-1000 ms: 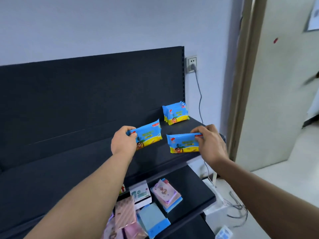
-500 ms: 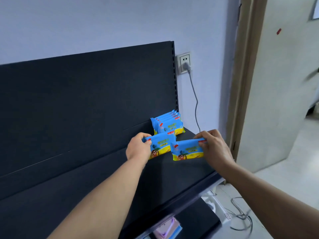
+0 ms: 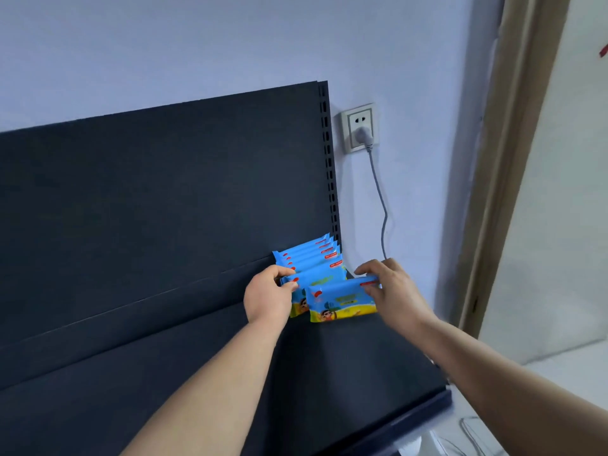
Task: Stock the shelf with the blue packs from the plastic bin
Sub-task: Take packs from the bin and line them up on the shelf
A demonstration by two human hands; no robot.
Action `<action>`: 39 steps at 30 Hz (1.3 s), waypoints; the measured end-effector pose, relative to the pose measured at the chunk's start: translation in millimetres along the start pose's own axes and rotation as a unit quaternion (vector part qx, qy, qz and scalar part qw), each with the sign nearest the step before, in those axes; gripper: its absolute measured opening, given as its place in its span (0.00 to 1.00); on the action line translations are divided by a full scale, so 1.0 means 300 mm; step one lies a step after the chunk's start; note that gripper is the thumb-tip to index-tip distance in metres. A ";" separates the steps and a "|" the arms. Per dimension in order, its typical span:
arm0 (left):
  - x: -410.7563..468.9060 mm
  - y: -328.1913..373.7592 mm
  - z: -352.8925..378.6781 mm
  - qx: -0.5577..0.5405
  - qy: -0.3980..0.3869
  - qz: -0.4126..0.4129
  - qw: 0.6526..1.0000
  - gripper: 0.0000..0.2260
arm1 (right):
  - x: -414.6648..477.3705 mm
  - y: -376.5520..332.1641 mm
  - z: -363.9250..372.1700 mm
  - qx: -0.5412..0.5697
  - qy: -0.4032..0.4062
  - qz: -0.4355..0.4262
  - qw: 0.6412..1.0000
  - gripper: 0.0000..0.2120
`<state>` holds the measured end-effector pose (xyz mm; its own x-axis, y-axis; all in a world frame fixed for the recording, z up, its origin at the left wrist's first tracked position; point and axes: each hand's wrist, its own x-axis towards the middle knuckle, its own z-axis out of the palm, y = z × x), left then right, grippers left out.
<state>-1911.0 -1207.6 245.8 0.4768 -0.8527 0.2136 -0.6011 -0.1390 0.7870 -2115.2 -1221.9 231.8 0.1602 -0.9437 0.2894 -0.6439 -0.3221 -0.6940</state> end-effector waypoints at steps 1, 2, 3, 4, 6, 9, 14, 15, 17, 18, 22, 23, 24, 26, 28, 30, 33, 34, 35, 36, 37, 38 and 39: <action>0.008 0.003 0.010 -0.007 0.009 -0.005 1.000 0.08 | 0.012 0.007 0.004 0.014 -0.001 -0.002 1.000 0.15; 0.016 0.005 0.022 -0.012 0.017 -0.009 1.000 0.08 | 0.025 0.013 0.007 0.023 -0.003 -0.004 1.000 0.16; 0.023 0.006 0.032 -0.017 0.025 -0.012 0.999 0.08 | 0.039 0.022 0.013 0.029 -0.005 -0.007 1.000 0.17; 0.027 0.006 0.040 -0.020 0.033 -0.013 0.999 0.08 | 0.054 0.029 0.019 0.032 -0.007 -0.014 0.999 0.17; 0.031 0.006 0.053 -0.024 0.044 -0.012 0.999 0.09 | 0.084 0.039 0.031 0.038 -0.008 -0.028 0.999 0.16; 0.026 -0.006 0.056 -0.058 0.061 -0.035 0.996 0.10 | 0.120 0.038 0.045 0.049 -0.014 -0.035 0.998 0.16; -0.024 -0.042 0.028 -0.179 0.103 -0.060 0.977 0.03 | 0.170 0.032 0.084 0.056 -0.027 -0.050 0.997 0.18; -0.032 -0.044 0.021 -0.186 0.071 -0.074 0.977 0.04 | 0.180 0.032 0.092 0.052 -0.028 -0.047 0.997 0.19; -0.040 -0.061 0.013 -0.098 -0.024 -0.083 0.991 0.26 | 0.190 0.029 0.103 0.043 -0.026 -0.043 0.998 0.23; -0.044 -0.066 0.015 -0.018 -0.059 -0.080 0.995 0.35 | 0.189 0.028 0.108 0.040 -0.023 -0.042 0.998 0.26; -0.066 -0.059 0.056 0.166 -0.092 -0.067 0.980 0.41 | 0.168 0.032 0.134 0.047 -0.084 -0.002 0.995 0.43; -0.070 -0.057 0.070 0.175 -0.087 -0.077 0.978 0.41 | 0.162 0.036 0.145 0.043 -0.111 0.014 0.993 0.44; -0.072 -0.058 0.085 0.180 -0.079 -0.086 0.977 0.40 | 0.159 0.039 0.155 0.033 -0.129 0.023 0.991 0.44; -0.075 -0.051 0.107 0.188 -0.057 -0.086 0.977 0.37 | 0.163 0.044 0.171 0.021 -0.132 0.024 0.991 0.41; -0.076 -0.040 0.124 0.207 -0.034 -0.074 0.975 0.33 | 0.178 0.045 0.176 0.026 -0.116 0.025 0.993 0.39; -0.077 -0.027 0.139 0.224 -0.019 -0.062 0.972 0.32 | 0.191 0.049 0.177 0.033 -0.112 0.032 0.993 0.39; -0.078 -0.020 0.146 0.219 -0.011 -0.070 0.973 0.33 | 0.197 0.059 0.175 0.041 -0.121 0.032 0.991 0.40; -0.078 -0.018 0.143 0.219 -0.012 -0.068 0.973 0.33 | 0.197 0.059 0.170 0.039 -0.122 0.029 0.991 0.40; -0.079 -0.016 0.138 0.221 -0.014 -0.066 0.973 0.32 | 0.199 0.060 0.166 0.036 -0.122 0.028 0.991 0.40; -0.079 -0.015 0.132 0.221 -0.017 -0.065 0.973 0.32 | 0.199 0.060 0.162 0.030 -0.124 0.030 0.991 0.41; -0.078 -0.015 0.127 0.220 -0.020 -0.066 0.973 0.32 | 0.199 0.059 0.159 0.023 -0.127 0.033 0.991 0.41; -0.078 -0.013 0.123 0.215 -0.022 -0.068 0.974 0.32 | 0.197 0.060 0.156 0.016 -0.131 0.035 0.991 0.41; -0.077 -0.010 0.121 0.212 -0.024 -0.071 0.974 0.32 | 0.192 0.060 0.153 0.010 -0.136 0.036 0.990 0.41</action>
<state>-1943.6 -1205.6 217.6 0.5504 -0.8305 0.0851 -0.7466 -0.4440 0.4955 -2083.4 -1285.6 205.7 0.3115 -0.9488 0.0534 -0.6466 -0.2528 -0.7197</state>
